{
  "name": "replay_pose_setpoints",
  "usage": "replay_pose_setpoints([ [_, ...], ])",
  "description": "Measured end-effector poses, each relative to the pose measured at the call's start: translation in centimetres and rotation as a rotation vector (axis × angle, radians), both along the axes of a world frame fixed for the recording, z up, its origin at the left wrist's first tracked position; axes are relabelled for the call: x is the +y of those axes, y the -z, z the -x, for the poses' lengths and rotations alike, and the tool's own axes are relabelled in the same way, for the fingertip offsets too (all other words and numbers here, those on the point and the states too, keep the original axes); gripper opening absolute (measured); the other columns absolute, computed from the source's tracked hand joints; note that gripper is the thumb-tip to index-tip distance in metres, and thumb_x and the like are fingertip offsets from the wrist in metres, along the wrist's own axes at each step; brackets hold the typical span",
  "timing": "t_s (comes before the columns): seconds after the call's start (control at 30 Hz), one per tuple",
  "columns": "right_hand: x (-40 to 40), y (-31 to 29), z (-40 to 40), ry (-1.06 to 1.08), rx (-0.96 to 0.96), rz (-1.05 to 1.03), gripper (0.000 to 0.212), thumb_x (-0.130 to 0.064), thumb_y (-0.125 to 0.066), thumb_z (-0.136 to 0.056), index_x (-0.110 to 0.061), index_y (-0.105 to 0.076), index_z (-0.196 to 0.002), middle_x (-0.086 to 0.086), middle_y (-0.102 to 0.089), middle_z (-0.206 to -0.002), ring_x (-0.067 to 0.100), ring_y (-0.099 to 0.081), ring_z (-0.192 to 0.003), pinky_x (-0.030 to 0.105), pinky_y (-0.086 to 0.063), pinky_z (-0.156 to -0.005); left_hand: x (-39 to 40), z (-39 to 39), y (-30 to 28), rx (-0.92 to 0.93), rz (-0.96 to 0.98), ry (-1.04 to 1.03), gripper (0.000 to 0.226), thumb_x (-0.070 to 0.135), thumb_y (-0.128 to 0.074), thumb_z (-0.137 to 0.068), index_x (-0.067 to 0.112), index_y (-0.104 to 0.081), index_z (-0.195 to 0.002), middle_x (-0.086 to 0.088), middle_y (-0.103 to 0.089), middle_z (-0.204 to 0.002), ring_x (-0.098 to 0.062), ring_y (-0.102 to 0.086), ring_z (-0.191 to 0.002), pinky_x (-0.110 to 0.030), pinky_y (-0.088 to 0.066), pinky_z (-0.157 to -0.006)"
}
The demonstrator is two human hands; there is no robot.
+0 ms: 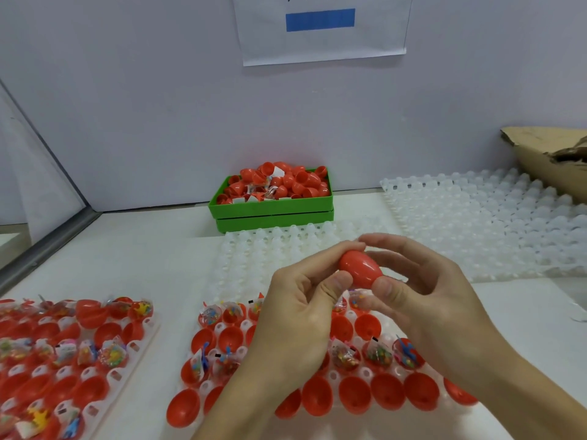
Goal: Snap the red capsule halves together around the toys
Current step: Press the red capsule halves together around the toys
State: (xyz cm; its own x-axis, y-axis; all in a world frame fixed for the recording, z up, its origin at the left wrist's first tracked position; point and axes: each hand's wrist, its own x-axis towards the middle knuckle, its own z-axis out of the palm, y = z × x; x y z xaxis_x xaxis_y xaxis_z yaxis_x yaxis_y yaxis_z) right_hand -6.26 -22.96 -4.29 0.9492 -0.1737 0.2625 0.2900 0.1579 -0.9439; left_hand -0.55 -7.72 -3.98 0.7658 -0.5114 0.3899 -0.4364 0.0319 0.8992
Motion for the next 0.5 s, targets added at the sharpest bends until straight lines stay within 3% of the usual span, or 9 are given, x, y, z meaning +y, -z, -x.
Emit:
replay_pose_setpoints([
  [0.1,-0.1,0.3,-0.1,-0.115,0.004,-0.148,0.065,-0.042,-0.091,-0.060,-0.013,-0.072,-0.115,0.018,-0.073,-0.110,0.032,-0.072,-0.101,0.032,-0.059,-0.081,-0.3,0.2,0.1,0.048,-0.043,0.060,0.038,0.016,-0.049,-0.100,0.043,-0.068,-0.118,0.031,-0.045,-0.144,0.015,-0.036,-0.133,-0.003,-0.035,-0.100],
  [0.17,-0.2,0.3,-0.1,-0.110,0.015,-0.161,0.067,-0.041,-0.092,-0.059,-0.011,-0.072,-0.115,0.019,-0.073,-0.108,0.032,-0.071,-0.104,0.032,-0.058,-0.085,-0.5,0.2,0.3,0.057,-0.071,0.072,0.036,0.028,-0.049,-0.098,0.050,-0.064,-0.122,0.030,-0.040,-0.148,0.016,-0.033,-0.135,-0.005,-0.036,-0.102],
  [0.23,-0.4,0.3,-0.1,-0.046,0.030,-0.080,0.067,-0.045,-0.091,-0.057,-0.015,-0.073,-0.114,0.015,-0.074,-0.109,0.031,-0.071,-0.105,0.033,-0.057,-0.089,-0.6,0.3,0.5,0.087,-0.035,0.050,0.038,0.032,-0.053,-0.097,0.052,-0.056,-0.130,0.025,-0.051,-0.142,0.005,-0.045,-0.133,-0.022,-0.044,-0.107],
  [0.3,-0.4,0.3,0.0,-0.007,0.027,-0.021,0.056,-0.039,-0.088,-0.061,-0.017,-0.075,-0.111,0.013,-0.075,-0.107,0.030,-0.072,-0.104,0.034,-0.056,-0.091,-0.8,0.4,0.7,0.244,0.086,0.061,0.042,0.037,-0.063,-0.092,0.039,-0.057,-0.134,0.014,-0.063,-0.132,-0.007,-0.061,-0.121,-0.032,-0.053,-0.099],
  [0.4,0.2,0.4,0.1,0.011,-0.001,0.020,0.039,-0.019,-0.077,-0.068,-0.016,-0.076,-0.107,0.012,-0.076,-0.103,0.028,-0.072,-0.101,0.033,-0.056,-0.091,-1.2,0.7,0.9,0.402,0.183,0.110,0.050,0.044,-0.073,-0.080,0.018,-0.067,-0.123,-0.009,-0.072,-0.114,-0.021,-0.069,-0.108,-0.033,-0.057,-0.089],
  [0.5,0.7,0.4,0.3,0.036,-0.048,0.077,0.034,-0.006,-0.072,-0.071,-0.018,-0.079,-0.102,0.008,-0.078,-0.099,0.023,-0.074,-0.098,0.025,-0.057,-0.085,-1.4,0.7,1.0,0.393,0.227,0.119,0.035,0.035,-0.070,-0.079,0.012,-0.075,-0.105,-0.012,-0.075,-0.103,-0.025,-0.071,-0.103,-0.030,-0.058,-0.085],
])
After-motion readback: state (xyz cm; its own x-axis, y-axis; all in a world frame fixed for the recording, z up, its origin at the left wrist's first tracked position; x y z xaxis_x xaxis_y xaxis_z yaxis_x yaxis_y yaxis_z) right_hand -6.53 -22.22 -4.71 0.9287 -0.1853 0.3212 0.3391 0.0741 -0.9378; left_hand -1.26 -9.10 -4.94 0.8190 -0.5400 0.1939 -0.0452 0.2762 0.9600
